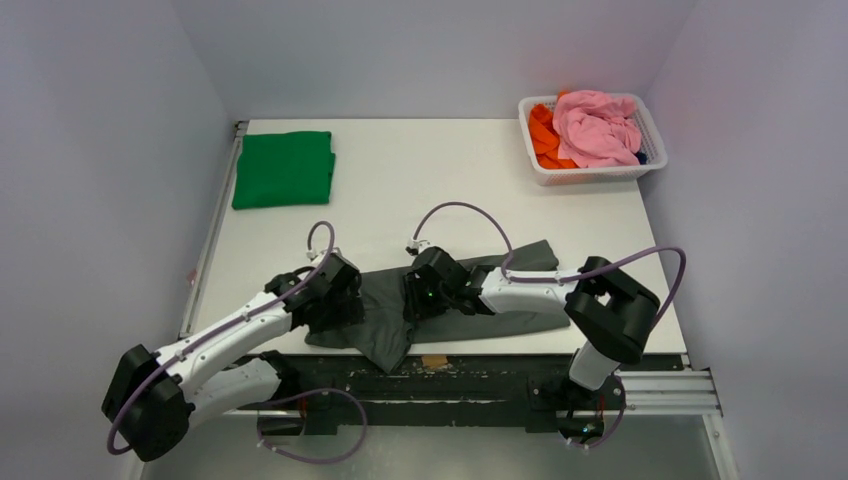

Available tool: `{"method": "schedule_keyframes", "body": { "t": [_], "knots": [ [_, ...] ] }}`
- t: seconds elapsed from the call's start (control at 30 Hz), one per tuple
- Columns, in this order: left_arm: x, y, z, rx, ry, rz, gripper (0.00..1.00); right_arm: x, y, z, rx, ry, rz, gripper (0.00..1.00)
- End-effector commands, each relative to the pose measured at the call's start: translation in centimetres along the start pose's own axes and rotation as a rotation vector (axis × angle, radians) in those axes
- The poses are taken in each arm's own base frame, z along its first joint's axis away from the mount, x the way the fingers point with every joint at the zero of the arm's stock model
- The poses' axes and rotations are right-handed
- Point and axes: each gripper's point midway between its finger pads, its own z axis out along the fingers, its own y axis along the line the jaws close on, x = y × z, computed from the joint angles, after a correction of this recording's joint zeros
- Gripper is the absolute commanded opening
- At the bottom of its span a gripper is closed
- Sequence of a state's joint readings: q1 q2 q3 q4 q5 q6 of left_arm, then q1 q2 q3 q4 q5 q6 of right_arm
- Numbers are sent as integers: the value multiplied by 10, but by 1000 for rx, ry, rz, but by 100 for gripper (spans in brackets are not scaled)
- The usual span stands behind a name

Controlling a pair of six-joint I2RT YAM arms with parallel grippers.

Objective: Fold and stack the t-shirts
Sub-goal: Fold the other side of the tshirt into a rectangle

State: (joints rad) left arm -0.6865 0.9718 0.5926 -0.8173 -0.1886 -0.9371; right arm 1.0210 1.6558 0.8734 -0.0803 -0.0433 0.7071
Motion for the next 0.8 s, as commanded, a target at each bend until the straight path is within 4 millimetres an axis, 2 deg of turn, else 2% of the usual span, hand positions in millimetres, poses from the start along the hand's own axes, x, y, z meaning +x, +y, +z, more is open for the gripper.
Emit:
{"method": "schedule_keyframes", "body": {
  "t": [0.0,0.1,0.23,0.3,0.37,0.43,0.53,0.7,0.77],
  "knots": [
    [-3,-22,13,77,30,6,64,-9,9,-5,-34,-47,-4,32],
    [-1,-22,19,74,40,-2,51,-7,9,-4,-41,-41,-2,31],
    [0,-13,24,25,45,-10,39,-5,7,-2,-37,-33,3,31],
    [0,-9,26,12,44,-14,29,-5,7,-3,-36,-35,5,31],
    [-2,-7,25,3,42,-17,19,-6,8,-5,-41,-44,9,26],
    [-6,-5,22,-7,29,-21,2,-8,9,-7,-47,-51,10,19],
    [-21,-7,15,-4,-19,-12,0,-11,12,-8,-52,-58,3,7],
    [-48,-7,3,3,-100,-19,0,-19,18,-11,-61,-69,-9,5],
    [-50,-5,1,-3,-102,-24,0,-21,20,-13,-66,-73,-14,5]
  ]
}}
